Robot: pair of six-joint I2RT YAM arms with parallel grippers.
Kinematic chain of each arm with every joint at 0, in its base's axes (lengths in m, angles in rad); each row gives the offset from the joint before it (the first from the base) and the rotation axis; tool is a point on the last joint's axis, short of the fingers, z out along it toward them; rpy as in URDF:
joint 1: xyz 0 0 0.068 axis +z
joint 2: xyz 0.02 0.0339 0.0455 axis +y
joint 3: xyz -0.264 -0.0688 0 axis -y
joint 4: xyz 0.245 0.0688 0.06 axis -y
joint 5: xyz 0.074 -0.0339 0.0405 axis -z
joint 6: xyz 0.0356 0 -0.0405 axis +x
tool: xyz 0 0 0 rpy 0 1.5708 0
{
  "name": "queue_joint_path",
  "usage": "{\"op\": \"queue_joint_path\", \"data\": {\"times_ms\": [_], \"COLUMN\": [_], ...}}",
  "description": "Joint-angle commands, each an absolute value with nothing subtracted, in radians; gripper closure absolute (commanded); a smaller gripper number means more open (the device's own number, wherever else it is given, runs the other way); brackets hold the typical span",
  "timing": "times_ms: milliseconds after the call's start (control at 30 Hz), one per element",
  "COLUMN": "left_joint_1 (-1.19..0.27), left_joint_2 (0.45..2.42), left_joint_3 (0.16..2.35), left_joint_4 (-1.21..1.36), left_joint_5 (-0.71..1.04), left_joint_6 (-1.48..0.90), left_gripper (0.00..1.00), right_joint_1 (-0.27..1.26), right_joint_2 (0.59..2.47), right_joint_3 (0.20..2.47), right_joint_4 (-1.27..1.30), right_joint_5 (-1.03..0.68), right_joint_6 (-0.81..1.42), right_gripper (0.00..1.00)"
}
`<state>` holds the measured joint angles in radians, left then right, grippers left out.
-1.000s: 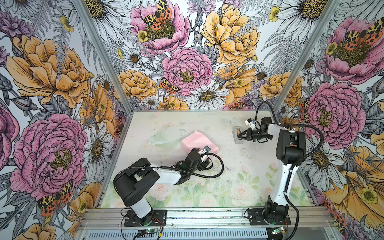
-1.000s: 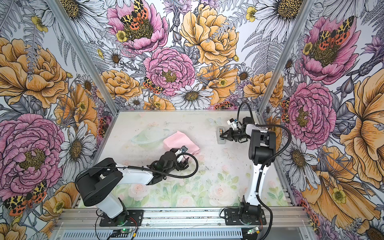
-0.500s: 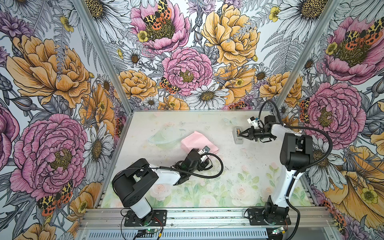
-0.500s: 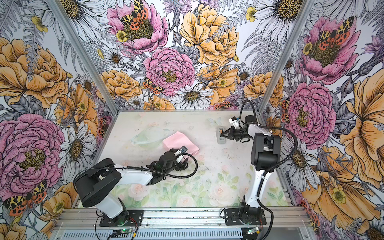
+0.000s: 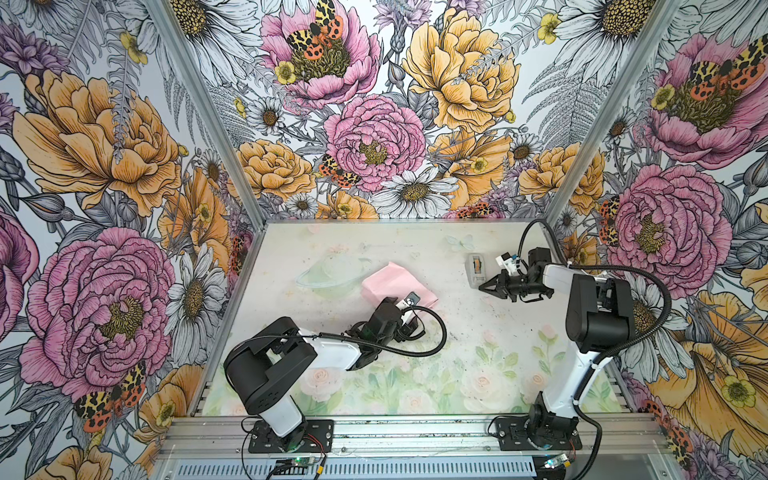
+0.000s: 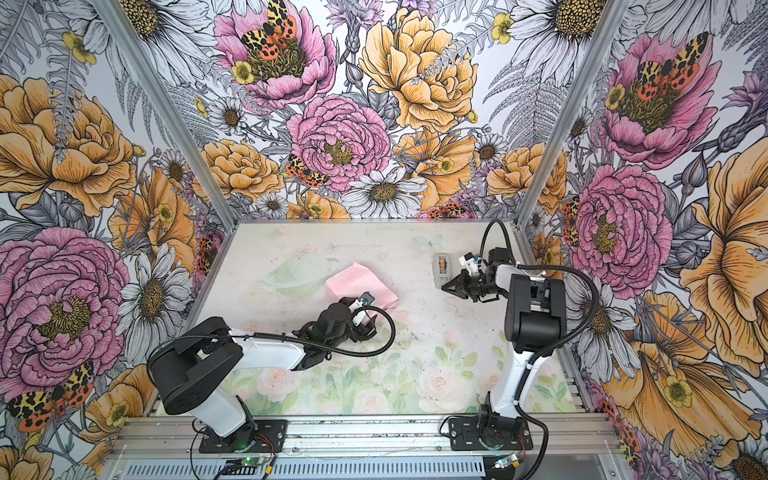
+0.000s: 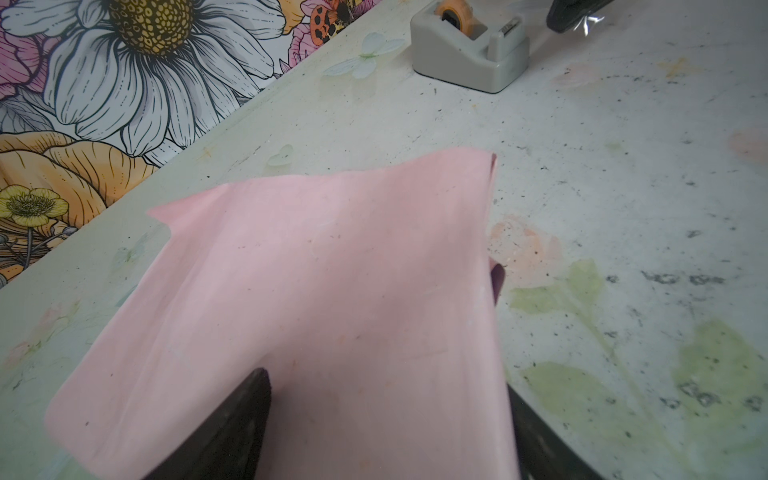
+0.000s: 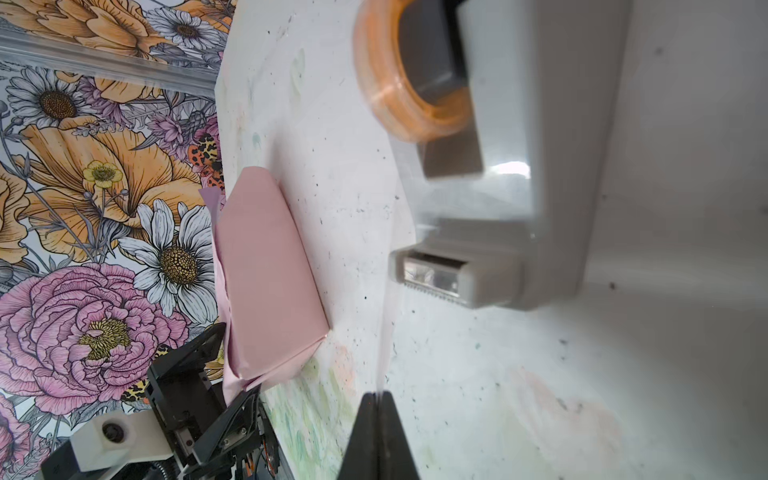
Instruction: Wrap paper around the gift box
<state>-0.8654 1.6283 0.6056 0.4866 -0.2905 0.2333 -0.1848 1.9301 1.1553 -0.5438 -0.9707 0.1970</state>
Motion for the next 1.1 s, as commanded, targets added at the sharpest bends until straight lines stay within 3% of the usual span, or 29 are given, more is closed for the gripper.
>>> {"op": "queue_joint_path", "data": {"times_ms": [0,767,933,1067], "left_joint_1": [-0.852,-0.855,-0.857,-0.858], "left_joint_2": [1.619,1.627,1.627,1.627], "left_joint_3": [0.591,0.606,0.604,0.601], "left_joint_4": [0.439,0.436,0.436,0.436], "left_joint_5": [-0.285,-0.277,-0.279,-0.279], "left_joint_6": [0.212,0.218,0.216,0.216], "left_gripper": [0.22,0.22,0.22,0.22], "right_joint_1": [-0.189,-0.19,-0.189,-0.185], "right_joint_2": [1.908,1.936,1.9,1.799], "right_joint_3": [1.127,1.085,1.066,1.001], "right_joint_4": [-0.477,-0.408,-0.404,-0.313], "right_joint_5": [-0.955,-0.675,-0.671,-0.788], "right_joint_6": [0.231,0.397,0.396,0.38], "right_gripper": [1.0,1.0,1.0,1.0]}}
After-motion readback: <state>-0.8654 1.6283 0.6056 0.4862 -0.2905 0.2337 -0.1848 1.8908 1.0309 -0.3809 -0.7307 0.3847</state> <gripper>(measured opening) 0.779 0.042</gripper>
